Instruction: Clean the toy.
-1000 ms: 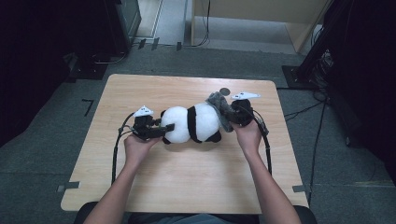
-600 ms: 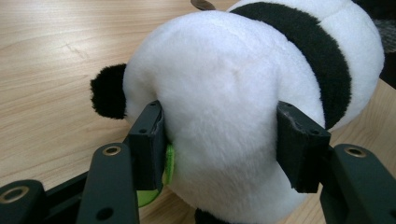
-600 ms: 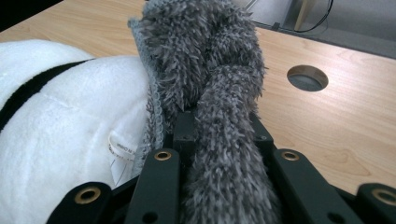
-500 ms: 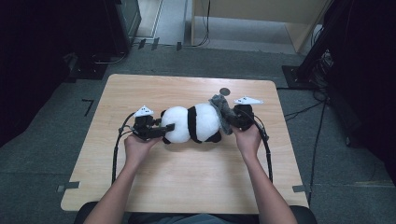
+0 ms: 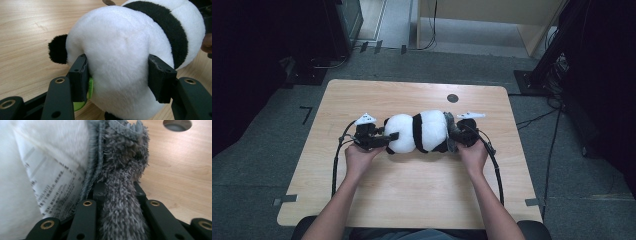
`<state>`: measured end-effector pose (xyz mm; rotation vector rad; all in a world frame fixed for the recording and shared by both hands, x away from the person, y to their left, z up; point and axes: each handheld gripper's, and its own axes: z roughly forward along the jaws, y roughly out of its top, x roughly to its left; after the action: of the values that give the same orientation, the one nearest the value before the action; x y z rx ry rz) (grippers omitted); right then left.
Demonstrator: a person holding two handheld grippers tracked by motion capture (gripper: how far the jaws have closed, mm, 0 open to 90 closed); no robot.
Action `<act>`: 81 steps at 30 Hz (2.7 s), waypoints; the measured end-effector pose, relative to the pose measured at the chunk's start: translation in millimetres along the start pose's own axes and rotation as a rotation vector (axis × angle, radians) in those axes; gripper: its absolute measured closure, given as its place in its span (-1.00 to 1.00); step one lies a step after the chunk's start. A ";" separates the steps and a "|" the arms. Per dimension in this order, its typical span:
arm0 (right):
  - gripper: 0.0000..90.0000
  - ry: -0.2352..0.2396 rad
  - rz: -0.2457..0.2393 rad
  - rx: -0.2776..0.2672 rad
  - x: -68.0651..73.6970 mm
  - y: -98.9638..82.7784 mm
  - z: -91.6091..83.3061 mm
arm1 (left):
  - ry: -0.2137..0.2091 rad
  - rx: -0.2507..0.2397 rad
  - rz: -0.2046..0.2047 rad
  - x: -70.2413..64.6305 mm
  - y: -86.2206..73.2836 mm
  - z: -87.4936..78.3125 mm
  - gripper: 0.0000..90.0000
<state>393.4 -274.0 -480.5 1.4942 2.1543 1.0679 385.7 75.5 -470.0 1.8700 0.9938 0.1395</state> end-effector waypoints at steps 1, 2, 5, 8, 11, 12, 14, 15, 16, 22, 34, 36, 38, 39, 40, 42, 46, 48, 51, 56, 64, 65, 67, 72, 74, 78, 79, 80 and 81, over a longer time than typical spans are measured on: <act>0.64 0.000 -0.001 0.006 0.0 -1.0 1.7 | 0.000 0.000 0.000 0.0 0.0 0.0 -0.07; 0.64 0.002 -0.005 0.022 0.0 -2.6 4.8 | 0.000 0.000 0.000 0.0 0.0 0.0 -0.07; 0.64 0.004 -0.013 0.048 -1.0 -7.8 10.1 | 0.000 0.000 0.003 -0.1 0.0 -0.1 -0.07; 0.63 0.003 -0.022 0.071 -4.0 -12.9 14.3 | -0.001 0.000 0.004 0.0 -0.1 -0.1 -0.07; 0.63 0.006 -0.020 0.071 -6.8 -15.0 14.0 | 0.000 0.001 0.005 0.0 -0.1 -0.2 -0.07; 0.63 0.001 -0.024 0.073 -7.0 -14.0 12.8 | 0.000 0.001 0.004 0.0 -0.1 -0.2 -0.07; 0.63 -0.008 -0.036 0.075 -7.3 -11.4 10.2 | 0.000 0.002 0.003 0.0 0.0 -0.3 -0.07; 0.63 -0.011 -0.036 0.075 -7.7 -10.2 8.9 | 0.000 0.003 0.003 0.0 0.0 -0.4 -0.07; 0.63 -0.015 -0.034 0.074 -8.9 -8.1 6.2 | 0.000 0.003 0.002 0.0 0.0 -0.4 -0.08; 0.64 -0.036 -0.004 0.021 -20.9 0.4 -11.8 | 0.003 0.004 0.005 -0.6 0.3 -0.7 -0.07; 0.64 -0.038 -0.010 -0.138 -23.7 35.1 -62.0 | 0.006 0.004 0.006 -1.4 0.7 -0.6 -0.07; 0.64 -0.034 -0.024 -0.153 -19.8 41.2 -66.7 | 0.005 0.004 0.006 -1.4 0.6 -0.7 -0.07; 0.64 -0.033 -0.039 -0.166 -15.0 48.1 -71.5 | 0.005 0.005 0.006 -1.4 0.6 -0.7 -0.07; 0.64 -0.030 -0.044 -0.175 -12.6 51.6 -73.8 | 0.006 0.003 0.004 -1.6 0.7 -0.6 -0.07; 0.64 -0.026 -0.051 -0.185 -9.4 55.9 -76.6 | 0.006 0.003 0.004 -1.7 0.7 -0.5 -0.07; 0.64 -0.015 -0.061 -0.200 -4.8 61.5 -79.4 | 0.006 0.002 0.003 -1.7 0.7 -0.5 -0.07; 0.64 0.003 -0.083 -0.196 5.2 67.7 -74.5 | 0.007 0.004 0.003 -1.8 0.7 -0.6 -0.07; 0.64 0.020 -0.077 -0.178 8.3 66.6 -66.8 | 0.006 0.005 0.006 -1.5 0.7 -0.7 -0.07; 0.64 0.031 -0.070 -0.145 11.6 62.4 -54.6 | 0.006 0.005 0.009 -1.3 0.7 -0.7 -0.07; 0.64 0.044 -0.046 -0.122 10.0 51.6 -38.9 | 0.009 0.002 0.008 -2.4 0.7 -0.3 -0.07; 0.64 0.057 -0.012 -0.118 0.1 36.7 -34.5 | 0.007 0.001 0.010 -2.3 0.7 -0.1 -0.07; 0.64 0.054 -0.007 -0.110 -0.8 35.3 -33.8 | 0.006 0.001 0.009 -2.1 0.6 -0.1 -0.07; 0.64 0.052 -0.007 -0.106 -2.1 32.1 -32.9 | 0.003 0.003 0.007 -1.6 0.5 -0.2 -0.07; 0.65 0.042 -0.001 -0.070 -4.9 22.5 -26.9 | 0.003 0.003 0.005 -1.3 0.4 -0.2 -0.07; 0.65 0.039 0.004 -0.052 -5.2 18.7 -23.7 | 0.002 0.002 0.005 -1.2 0.4 -0.1 -0.07; 0.65 0.038 0.001 -0.011 -4.4 9.4 -14.5 | 0.002 0.001 0.002 -1.1 0.3 0.0 -0.07; 0.65 0.038 -0.002 0.004 -3.8 6.8 -11.2 | 0.002 0.001 0.003 -1.1 0.3 -0.1 -0.07; 0.65 0.039 -0.004 0.016 -3.2 4.8 -8.6 | 0.003 0.001 0.002 -1.1 0.3 -0.1 -0.07; 0.65 0.038 -0.004 0.027 -2.4 3.1 -6.0 | 0.003 0.002 0.003 -1.2 0.3 -0.2 -0.07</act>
<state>392.7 -278.0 -474.6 1.4922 2.2050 1.0778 385.0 74.8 -469.3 1.8736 0.9936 0.1427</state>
